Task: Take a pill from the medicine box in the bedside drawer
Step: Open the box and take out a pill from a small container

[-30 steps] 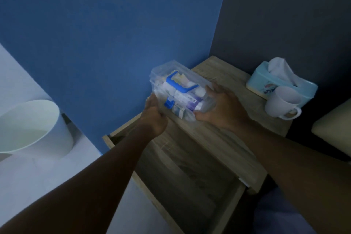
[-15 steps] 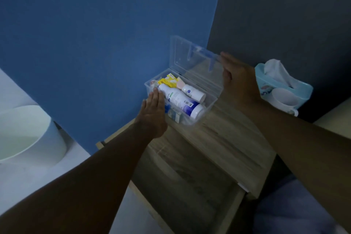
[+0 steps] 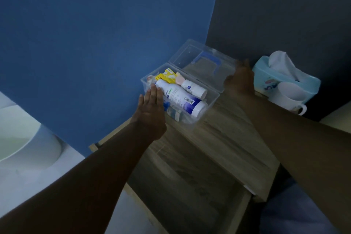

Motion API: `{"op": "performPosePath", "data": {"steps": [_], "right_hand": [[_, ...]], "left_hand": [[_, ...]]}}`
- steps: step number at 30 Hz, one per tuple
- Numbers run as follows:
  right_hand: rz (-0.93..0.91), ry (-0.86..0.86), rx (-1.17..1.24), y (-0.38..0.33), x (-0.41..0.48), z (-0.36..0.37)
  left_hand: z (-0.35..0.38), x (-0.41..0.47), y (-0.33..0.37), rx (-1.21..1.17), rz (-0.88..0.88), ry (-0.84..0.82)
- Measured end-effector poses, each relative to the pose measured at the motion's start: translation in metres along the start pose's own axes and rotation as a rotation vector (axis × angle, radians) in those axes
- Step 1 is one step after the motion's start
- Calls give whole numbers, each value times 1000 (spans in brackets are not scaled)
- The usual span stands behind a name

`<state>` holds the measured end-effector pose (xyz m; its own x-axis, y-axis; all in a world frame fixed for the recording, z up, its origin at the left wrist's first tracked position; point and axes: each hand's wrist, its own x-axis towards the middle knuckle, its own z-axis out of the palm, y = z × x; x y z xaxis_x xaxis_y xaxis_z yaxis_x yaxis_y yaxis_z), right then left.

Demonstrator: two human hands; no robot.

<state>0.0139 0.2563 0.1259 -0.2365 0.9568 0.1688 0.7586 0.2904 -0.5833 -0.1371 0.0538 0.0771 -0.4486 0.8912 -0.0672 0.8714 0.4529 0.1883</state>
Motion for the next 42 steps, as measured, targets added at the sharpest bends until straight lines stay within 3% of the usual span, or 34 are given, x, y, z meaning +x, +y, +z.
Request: {"op": "performPosePath", "data": {"steps": [2, 4, 7, 10, 13, 23, 26, 31, 39, 42], "right_hand": [[43, 108, 93, -8, -4, 4], [-25, 156, 101, -24, -7, 13], [-261, 22, 108, -64, -8, 39], [-406, -179, -46, -89, -7, 54], [-356, -315, -168, -95, -7, 66], [-350, -331, -178, -81, 5, 68], [-369, -336, -69, -78, 7, 67], [-207, -283, 264, -72, 10, 40], [-265, -295, 284, -48, -34, -31], [-317, -259, 321, -43, -53, -60]], "left_hand": [[-1, 0, 1, 0, -3, -4], [-2, 0, 0, 5, 0, -16], [0, 5, -12, 21, -16, -35], [-1, 0, -11, 40, -5, -39], [-2, -3, -9, 42, 3, -45], [-6, -2, 1, 29, 25, -45], [-6, -5, 2, 22, 30, -54], [-14, -4, 4, 23, 6, -111], [-52, -4, 10, -37, -46, -261], [-76, -11, 25, -292, -43, -155]]}}
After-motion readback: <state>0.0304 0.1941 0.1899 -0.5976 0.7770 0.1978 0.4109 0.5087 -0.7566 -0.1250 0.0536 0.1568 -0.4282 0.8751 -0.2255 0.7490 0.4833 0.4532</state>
